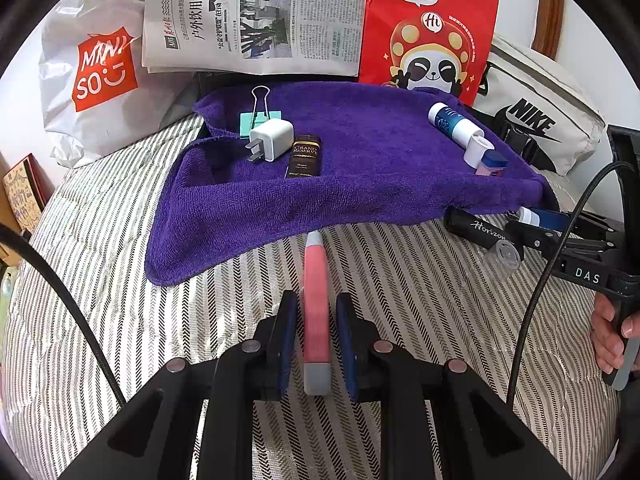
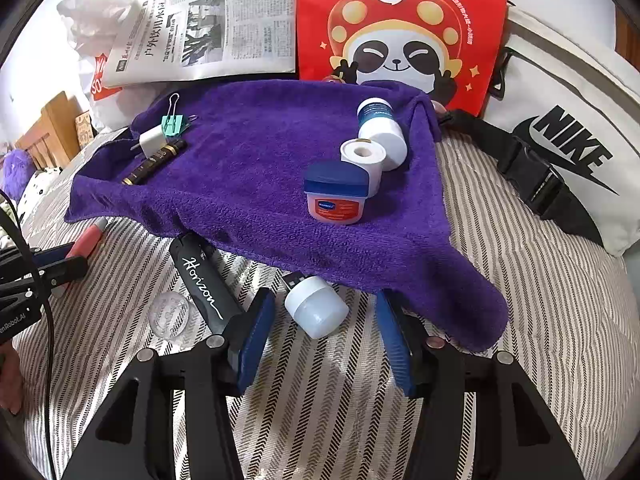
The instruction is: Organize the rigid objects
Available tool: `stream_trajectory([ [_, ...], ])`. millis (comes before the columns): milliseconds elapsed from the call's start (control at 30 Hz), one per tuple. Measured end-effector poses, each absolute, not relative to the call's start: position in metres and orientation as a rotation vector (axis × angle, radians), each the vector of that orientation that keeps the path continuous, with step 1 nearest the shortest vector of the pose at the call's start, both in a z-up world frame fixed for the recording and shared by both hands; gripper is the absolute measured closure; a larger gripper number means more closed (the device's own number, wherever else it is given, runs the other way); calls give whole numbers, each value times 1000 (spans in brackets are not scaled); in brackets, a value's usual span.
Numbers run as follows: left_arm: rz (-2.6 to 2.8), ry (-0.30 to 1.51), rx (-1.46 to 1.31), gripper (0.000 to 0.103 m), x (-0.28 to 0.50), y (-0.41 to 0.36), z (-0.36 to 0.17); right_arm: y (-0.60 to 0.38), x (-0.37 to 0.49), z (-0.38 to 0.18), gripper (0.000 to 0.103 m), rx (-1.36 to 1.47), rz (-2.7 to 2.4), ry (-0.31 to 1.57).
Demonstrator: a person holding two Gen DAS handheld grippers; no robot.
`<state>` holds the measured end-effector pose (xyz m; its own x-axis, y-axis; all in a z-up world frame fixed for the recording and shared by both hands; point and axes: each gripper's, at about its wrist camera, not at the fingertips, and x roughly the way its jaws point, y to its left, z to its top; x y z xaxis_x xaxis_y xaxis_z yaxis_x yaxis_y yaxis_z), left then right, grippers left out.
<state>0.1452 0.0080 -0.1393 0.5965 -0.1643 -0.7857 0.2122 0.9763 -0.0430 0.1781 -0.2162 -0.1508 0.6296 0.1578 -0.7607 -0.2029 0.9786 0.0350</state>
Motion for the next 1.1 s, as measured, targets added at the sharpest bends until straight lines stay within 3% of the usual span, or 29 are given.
stream_trajectory([
  [1100,-215,905,67,84,145,7,-139,-217,178,-151,49,-55,207,866],
])
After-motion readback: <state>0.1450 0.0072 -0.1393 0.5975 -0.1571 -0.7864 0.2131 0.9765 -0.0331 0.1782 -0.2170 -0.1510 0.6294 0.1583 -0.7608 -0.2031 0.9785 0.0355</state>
